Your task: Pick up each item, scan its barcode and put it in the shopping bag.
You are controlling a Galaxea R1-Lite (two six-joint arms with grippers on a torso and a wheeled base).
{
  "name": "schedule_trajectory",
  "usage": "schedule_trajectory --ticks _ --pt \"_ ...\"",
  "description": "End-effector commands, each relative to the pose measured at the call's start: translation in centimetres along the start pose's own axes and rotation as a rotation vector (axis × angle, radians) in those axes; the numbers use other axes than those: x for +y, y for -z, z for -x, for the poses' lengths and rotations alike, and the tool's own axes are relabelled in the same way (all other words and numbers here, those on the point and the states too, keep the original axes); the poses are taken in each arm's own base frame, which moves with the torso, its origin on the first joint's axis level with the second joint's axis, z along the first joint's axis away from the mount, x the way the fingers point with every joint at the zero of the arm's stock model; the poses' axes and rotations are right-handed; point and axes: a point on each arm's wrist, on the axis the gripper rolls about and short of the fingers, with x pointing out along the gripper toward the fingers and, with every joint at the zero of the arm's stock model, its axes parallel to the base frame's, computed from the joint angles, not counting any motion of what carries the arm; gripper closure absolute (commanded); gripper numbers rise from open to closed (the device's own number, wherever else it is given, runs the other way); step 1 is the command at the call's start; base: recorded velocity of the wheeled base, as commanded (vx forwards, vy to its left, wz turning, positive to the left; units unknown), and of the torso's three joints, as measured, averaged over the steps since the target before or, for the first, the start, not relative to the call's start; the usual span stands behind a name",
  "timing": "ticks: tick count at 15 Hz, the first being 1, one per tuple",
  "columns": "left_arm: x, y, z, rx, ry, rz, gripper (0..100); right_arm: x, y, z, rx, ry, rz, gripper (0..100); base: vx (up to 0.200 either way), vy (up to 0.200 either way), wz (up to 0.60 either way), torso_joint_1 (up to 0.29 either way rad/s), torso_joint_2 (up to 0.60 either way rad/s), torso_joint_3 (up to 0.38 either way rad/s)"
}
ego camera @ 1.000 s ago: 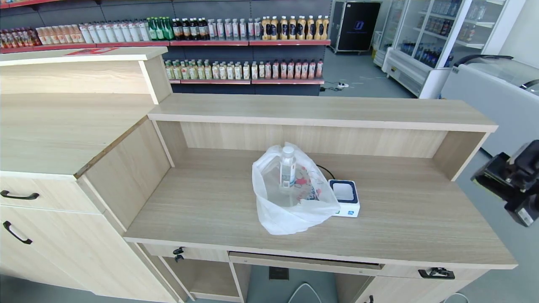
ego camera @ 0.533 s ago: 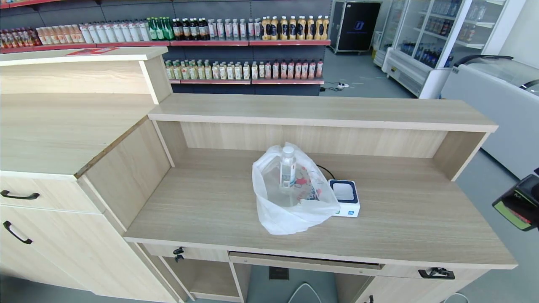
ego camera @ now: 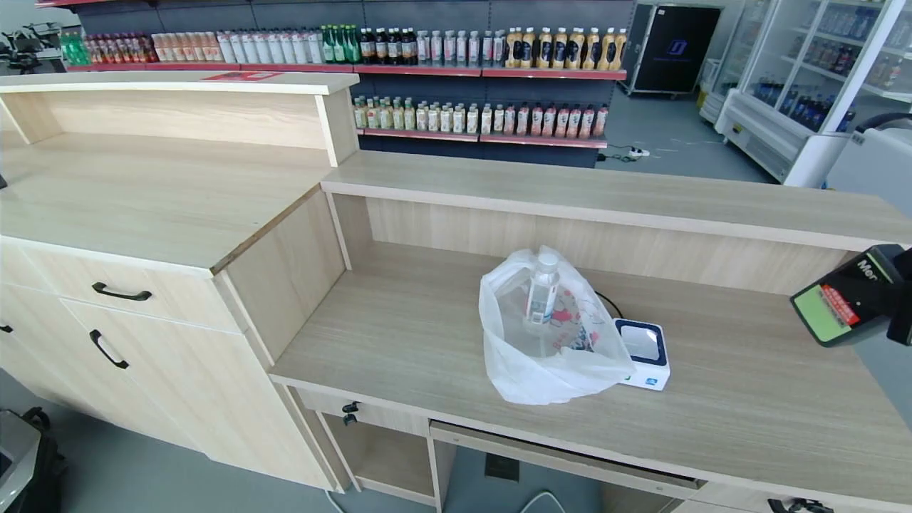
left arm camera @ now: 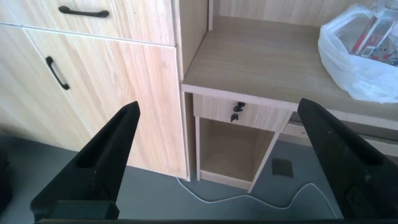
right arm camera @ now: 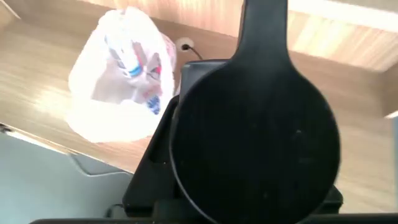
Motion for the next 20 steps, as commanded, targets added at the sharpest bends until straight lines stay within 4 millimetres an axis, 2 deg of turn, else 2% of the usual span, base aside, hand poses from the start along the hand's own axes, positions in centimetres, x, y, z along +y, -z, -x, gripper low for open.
schedule_trajectory --ticks 1,4,6,9,11,15,18,20 --pt "0.0 0.0 0.0 -0.002 -0.001 0.000 0 -1.1 -0.3 -3.5 0.054 -0.025 -0.183 100 0.000 0.000 0.00 0.000 0.00 0.000" --pt "0.0 0.0 0.0 0.000 -0.001 0.000 0 -2.3 -0.2 -6.8 0.107 -0.069 -0.419 100 0.000 0.000 0.00 0.000 0.00 0.000" --pt "0.0 0.0 0.0 -0.002 -0.001 0.000 0 -3.8 1.3 -8.6 0.190 -0.082 -0.533 100 0.000 0.000 0.00 0.000 0.00 0.000" --pt "0.0 0.0 0.0 0.000 -0.001 0.000 0 -4.9 3.7 -9.9 0.299 -0.082 -0.598 100 0.000 0.000 0.00 0.000 0.00 0.000" --pt "0.0 0.0 0.0 -0.002 -0.001 0.000 0 -5.3 4.0 -10.9 0.309 -0.111 -0.593 100 0.000 0.000 0.00 0.000 0.00 0.000" --pt "0.0 0.0 0.0 -0.002 -0.001 0.000 0 -6.8 5.4 -14.3 0.344 -0.165 -0.535 100 0.000 0.000 0.00 0.000 0.00 0.000" --pt "0.0 0.0 0.0 0.000 -0.001 0.000 0 -7.2 6.5 -15.2 0.356 -0.248 -0.444 100 0.000 0.000 0.00 0.000 0.00 0.000" --pt "0.0 0.0 0.0 -0.002 -0.001 0.000 0 -7.3 6.6 -15.4 0.352 -0.287 -0.447 100 0.000 0.000 0.00 0.000 0.00 0.000"
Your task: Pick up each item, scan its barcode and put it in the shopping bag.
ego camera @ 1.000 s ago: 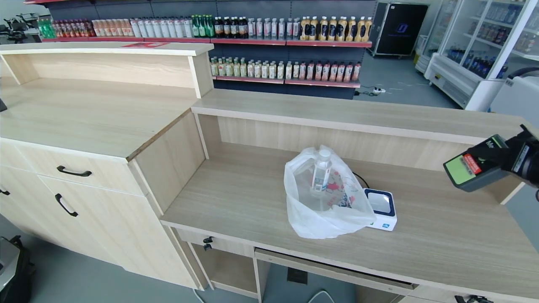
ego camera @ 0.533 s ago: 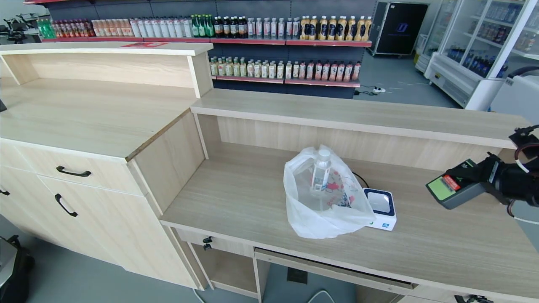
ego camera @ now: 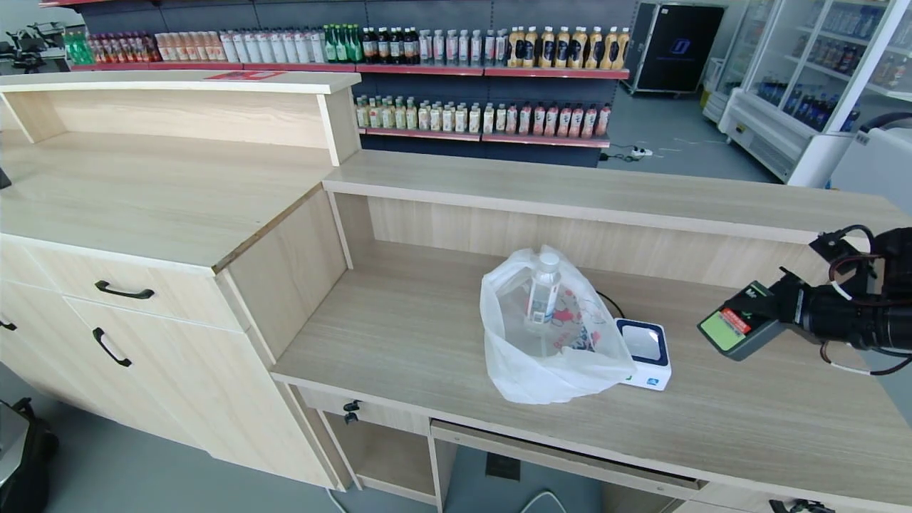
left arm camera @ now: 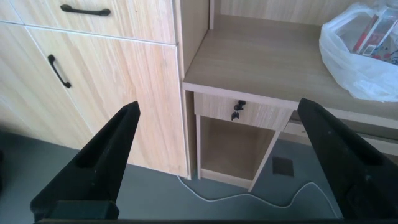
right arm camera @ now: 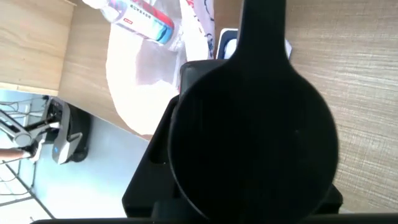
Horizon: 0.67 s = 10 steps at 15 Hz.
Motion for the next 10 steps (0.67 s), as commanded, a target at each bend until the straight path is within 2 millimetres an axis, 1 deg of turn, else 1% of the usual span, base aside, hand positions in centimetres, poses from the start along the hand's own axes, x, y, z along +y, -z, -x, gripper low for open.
schedule_trajectory --ticks 1,5,7,10 --pt "0.0 0.0 0.0 0.001 -0.001 0.000 0 -0.8 0.4 -0.8 0.022 -0.004 -0.016 100 0.000 0.000 0.00 0.000 0.00 0.000" --pt "0.0 0.0 0.0 0.001 -0.001 0.000 0 -1.3 0.4 -0.9 0.022 0.010 -0.019 100 0.000 0.000 0.00 0.000 0.00 0.000" --pt "0.0 0.0 0.0 0.001 -0.001 0.000 0 -1.5 0.9 -1.0 0.037 0.013 0.018 100 0.000 0.000 0.00 0.000 0.00 0.000" --pt "0.0 0.0 0.0 0.001 -0.001 0.000 0 -2.3 1.5 -1.5 0.055 0.040 0.058 100 0.000 0.000 0.00 0.000 0.00 0.000"
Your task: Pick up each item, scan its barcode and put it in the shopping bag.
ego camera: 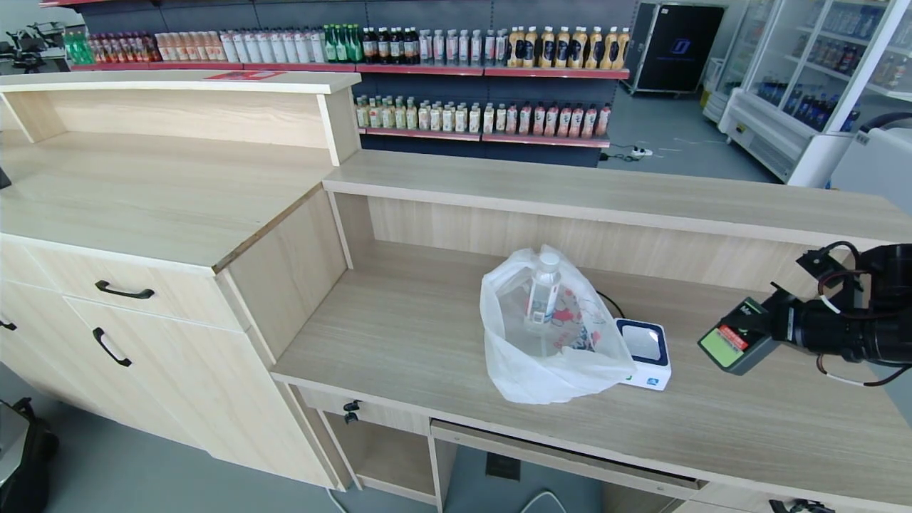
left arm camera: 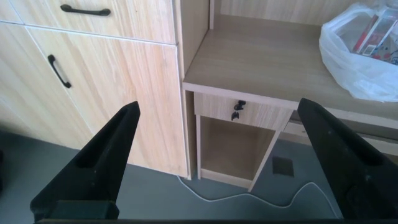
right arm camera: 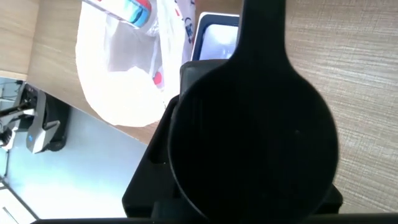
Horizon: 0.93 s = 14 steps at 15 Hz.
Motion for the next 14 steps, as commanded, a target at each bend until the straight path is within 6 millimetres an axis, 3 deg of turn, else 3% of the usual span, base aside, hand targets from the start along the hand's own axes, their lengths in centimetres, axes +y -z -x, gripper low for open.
schedule_trajectory --ticks 1,6,14 --pt "0.0 0.0 0.0 0.000 -0.001 0.000 0 -0.5 0.3 -0.5 0.008 -0.003 -0.009 100 0.000 0.000 0.00 0.000 0.00 0.000" --pt "0.0 0.0 0.0 -0.001 -0.001 0.001 0 -1.0 0.0 -1.0 -0.029 -0.082 0.013 100 0.000 0.000 0.00 0.000 0.00 0.000" --pt "0.0 0.0 0.0 0.000 -0.001 0.000 0 -2.8 -0.3 -1.6 -0.067 -0.062 0.026 100 0.000 0.000 0.00 0.000 0.00 0.000"
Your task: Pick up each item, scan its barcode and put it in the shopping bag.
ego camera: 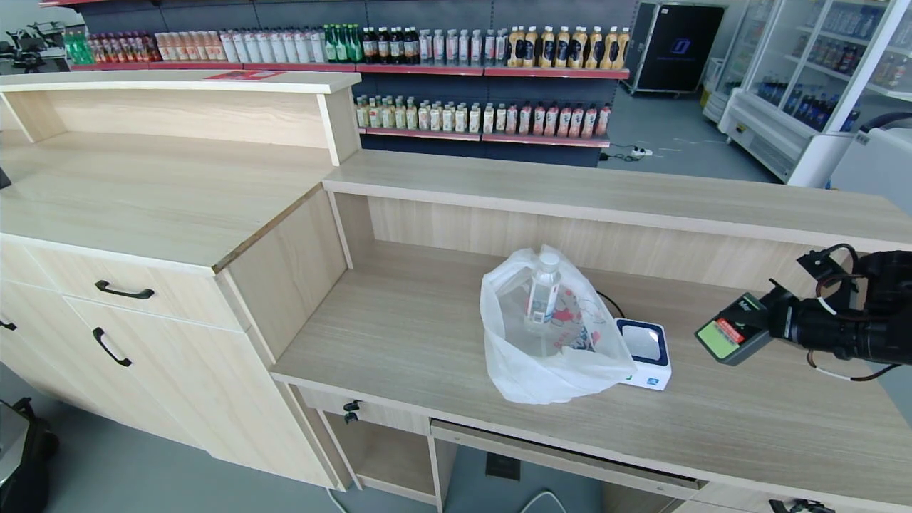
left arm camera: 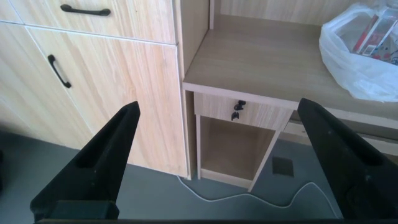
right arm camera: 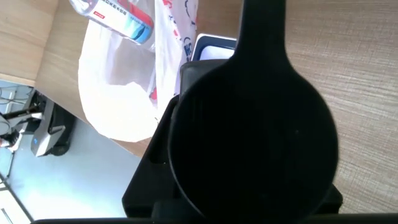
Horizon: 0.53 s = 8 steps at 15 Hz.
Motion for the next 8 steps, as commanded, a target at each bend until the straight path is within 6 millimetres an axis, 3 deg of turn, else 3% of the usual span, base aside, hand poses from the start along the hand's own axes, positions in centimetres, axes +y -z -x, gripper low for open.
schedule_trajectory --ticks 1,8 --pt "0.00 -0.02 0.01 -0.001 0.000 0.000 0 -0.36 0.05 -0.26 0.001 0.001 -0.002 100 0.000 0.000 0.00 0.000 0.00 0.000" --pt "0.00 0.02 -0.01 0.001 0.000 0.000 0 -0.46 0.53 -0.18 0.015 -0.017 -0.030 100 0.000 0.000 0.00 0.000 0.00 0.000"
